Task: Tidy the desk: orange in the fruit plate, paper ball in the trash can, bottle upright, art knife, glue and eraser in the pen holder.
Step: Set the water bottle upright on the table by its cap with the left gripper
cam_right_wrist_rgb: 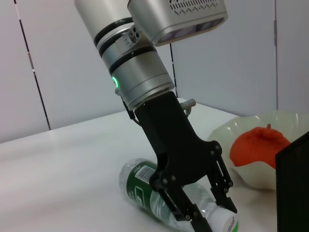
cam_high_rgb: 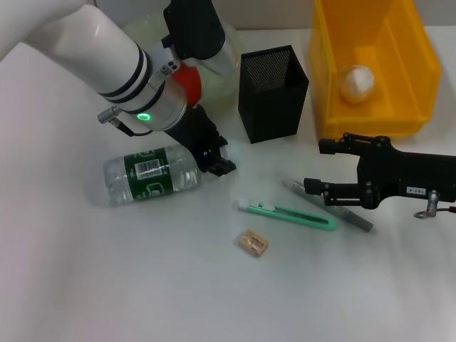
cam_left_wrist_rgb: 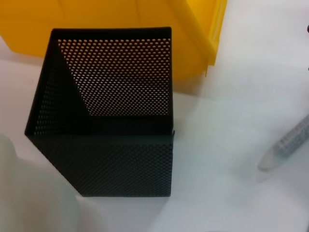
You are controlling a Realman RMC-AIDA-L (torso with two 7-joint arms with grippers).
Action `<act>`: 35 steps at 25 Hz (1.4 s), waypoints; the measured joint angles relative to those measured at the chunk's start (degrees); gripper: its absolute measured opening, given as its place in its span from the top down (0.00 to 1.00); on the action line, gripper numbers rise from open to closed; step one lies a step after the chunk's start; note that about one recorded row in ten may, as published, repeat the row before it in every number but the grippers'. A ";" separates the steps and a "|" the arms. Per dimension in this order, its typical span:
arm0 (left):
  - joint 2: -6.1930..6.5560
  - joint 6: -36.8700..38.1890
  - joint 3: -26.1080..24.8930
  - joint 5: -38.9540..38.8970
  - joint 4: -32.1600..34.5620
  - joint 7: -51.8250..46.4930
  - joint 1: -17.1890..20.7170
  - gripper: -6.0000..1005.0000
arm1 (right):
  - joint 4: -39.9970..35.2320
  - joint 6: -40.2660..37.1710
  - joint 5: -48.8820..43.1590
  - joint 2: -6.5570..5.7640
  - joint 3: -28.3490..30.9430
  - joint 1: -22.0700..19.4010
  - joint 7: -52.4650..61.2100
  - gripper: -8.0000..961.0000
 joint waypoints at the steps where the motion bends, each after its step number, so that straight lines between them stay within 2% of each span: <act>1: 0.00 0.03 0.01 -0.01 0.00 0.01 0.00 0.53 | 0.00 0.00 0.00 0.00 0.00 0.00 0.00 0.15; 35: 0.00 0.37 0.94 -0.23 0.00 -0.84 0.13 0.42 | 0.00 0.00 0.01 0.00 0.00 -0.12 0.18 0.15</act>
